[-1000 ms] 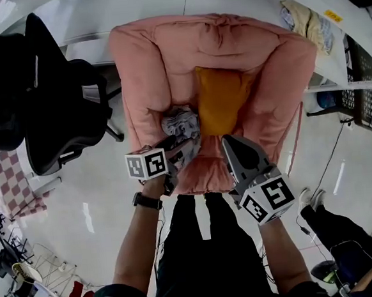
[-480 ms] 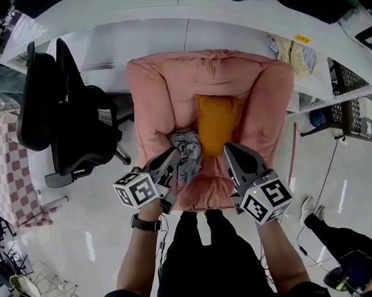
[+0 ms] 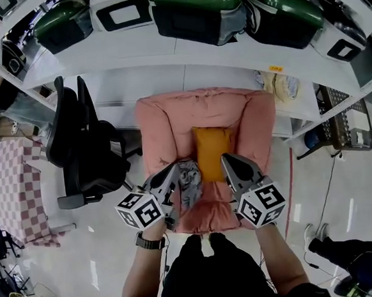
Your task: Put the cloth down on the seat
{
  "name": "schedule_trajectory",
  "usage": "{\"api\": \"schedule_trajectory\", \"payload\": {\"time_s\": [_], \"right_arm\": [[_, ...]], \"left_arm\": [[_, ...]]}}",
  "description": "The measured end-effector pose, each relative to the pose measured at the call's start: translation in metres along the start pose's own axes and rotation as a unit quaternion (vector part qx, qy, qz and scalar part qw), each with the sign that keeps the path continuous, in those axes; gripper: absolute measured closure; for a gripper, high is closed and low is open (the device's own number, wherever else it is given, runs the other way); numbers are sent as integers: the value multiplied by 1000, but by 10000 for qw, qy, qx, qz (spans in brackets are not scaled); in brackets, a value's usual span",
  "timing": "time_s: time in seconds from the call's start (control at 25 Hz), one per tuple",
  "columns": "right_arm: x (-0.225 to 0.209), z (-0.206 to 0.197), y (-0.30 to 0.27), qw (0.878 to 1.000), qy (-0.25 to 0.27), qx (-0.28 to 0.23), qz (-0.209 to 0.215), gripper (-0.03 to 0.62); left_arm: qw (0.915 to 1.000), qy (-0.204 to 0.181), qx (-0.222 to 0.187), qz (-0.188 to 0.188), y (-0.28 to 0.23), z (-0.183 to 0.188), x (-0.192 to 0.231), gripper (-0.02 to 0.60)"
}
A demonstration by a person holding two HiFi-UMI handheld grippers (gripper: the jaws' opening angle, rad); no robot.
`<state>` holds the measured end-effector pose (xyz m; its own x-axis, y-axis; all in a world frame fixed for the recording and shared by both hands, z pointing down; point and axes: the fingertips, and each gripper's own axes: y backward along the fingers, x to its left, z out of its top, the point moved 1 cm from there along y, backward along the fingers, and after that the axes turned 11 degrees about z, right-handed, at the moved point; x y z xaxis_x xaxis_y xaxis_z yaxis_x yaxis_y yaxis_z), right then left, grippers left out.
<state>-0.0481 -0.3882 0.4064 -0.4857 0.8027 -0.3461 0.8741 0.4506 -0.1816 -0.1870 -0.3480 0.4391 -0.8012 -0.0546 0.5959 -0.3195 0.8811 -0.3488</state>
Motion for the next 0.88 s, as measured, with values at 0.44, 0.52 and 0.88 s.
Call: {"api": "schedule_trajectory", "payload": {"time_s": [0.44,0.52,0.88], "right_arm": [[11,66,14,9976,637,-277,-14,591],[15,79,18,9964,777,-346,-5,591],[36,133,31,9903,1211,-679,48,591]], "left_arm": [[9916,-1147,-582,124,27,61,-68,575],[9890,-1282,-728,152,32,73,-77,575],[9762,-1704,-1324,192,59,121,-116,575]]}}
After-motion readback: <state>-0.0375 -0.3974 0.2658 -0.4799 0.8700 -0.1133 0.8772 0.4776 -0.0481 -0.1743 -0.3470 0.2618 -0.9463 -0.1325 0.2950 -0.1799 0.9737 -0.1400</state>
